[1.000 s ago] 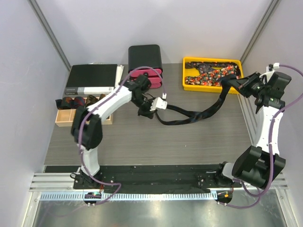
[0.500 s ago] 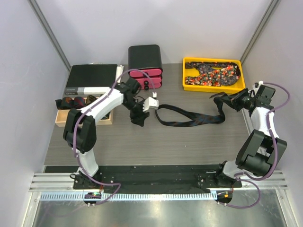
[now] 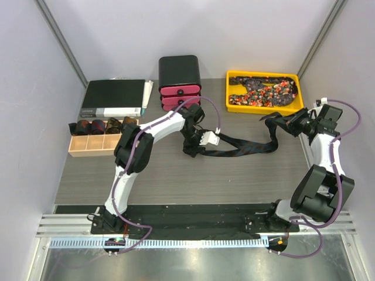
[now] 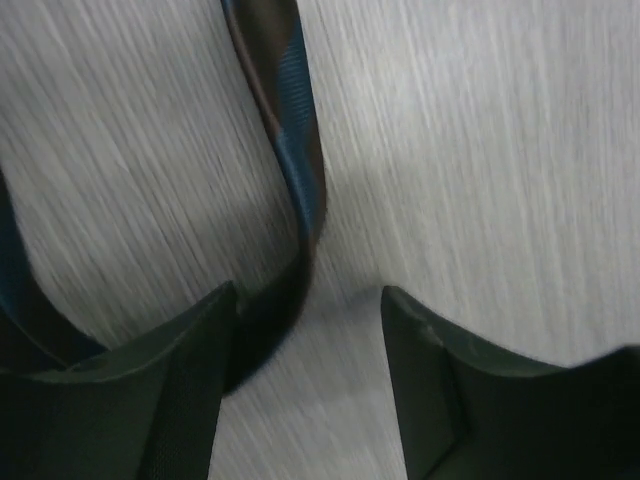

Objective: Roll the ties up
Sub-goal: Flatten out the tie at the center of the board.

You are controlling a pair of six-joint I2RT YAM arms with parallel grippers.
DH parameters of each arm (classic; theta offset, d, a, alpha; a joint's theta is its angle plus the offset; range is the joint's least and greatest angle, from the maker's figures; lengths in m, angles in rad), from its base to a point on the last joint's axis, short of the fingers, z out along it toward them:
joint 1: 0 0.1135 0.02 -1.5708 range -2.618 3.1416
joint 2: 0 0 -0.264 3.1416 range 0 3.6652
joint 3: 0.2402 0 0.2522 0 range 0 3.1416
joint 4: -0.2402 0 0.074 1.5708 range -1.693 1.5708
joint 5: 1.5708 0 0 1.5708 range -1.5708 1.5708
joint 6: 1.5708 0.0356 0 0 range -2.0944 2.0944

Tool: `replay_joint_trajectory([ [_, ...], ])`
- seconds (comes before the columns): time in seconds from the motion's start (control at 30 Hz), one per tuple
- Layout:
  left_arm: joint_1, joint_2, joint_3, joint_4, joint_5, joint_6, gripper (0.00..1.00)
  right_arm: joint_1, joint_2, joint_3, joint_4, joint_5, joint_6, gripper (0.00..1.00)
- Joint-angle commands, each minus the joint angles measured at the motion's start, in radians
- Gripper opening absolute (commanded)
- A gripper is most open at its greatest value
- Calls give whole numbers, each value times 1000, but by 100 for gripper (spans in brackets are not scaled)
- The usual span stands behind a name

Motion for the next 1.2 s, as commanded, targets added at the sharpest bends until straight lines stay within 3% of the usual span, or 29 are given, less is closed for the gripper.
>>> replay_joint_trajectory([
  [0.0, -8, 21, 32, 26, -115, 56, 54, -2, -41, 32, 19, -19, -31, 1],
  [0.03, -8, 21, 25, 23, -125, 56, 44, -3, -41, 32, 17, -19, -37, 1],
  [0.17, -8, -27, 11, -43, -98, -3, 20, -17, -52, 41, 16, -38, -43, 1],
  [0.23, -8, -91, 12, -138, -74, -37, 1, -35, -62, 52, 4, -54, -32, 1],
  [0.3, 6, -163, 21, -265, 7, -91, 0, -77, -82, 64, -6, -77, -19, 1],
  [0.47, 112, -245, 20, -379, 140, -252, 0, -123, -96, -1, -12, -86, -9, 1],
  [0.63, 192, -205, -54, -342, 120, -387, 0, -114, -10, -136, 153, -100, 67, 1],
  [0.9, 324, -21, 18, -293, 149, -560, 2, -103, 111, -209, 251, -36, 23, 2],
  [1.0, 341, 1, 41, -293, 132, -577, 4, -103, 140, -210, 272, -40, -2, 12],
  [1.17, 341, 18, 37, -305, 112, -594, 5, -117, 165, -218, 303, -78, 12, 16],
])
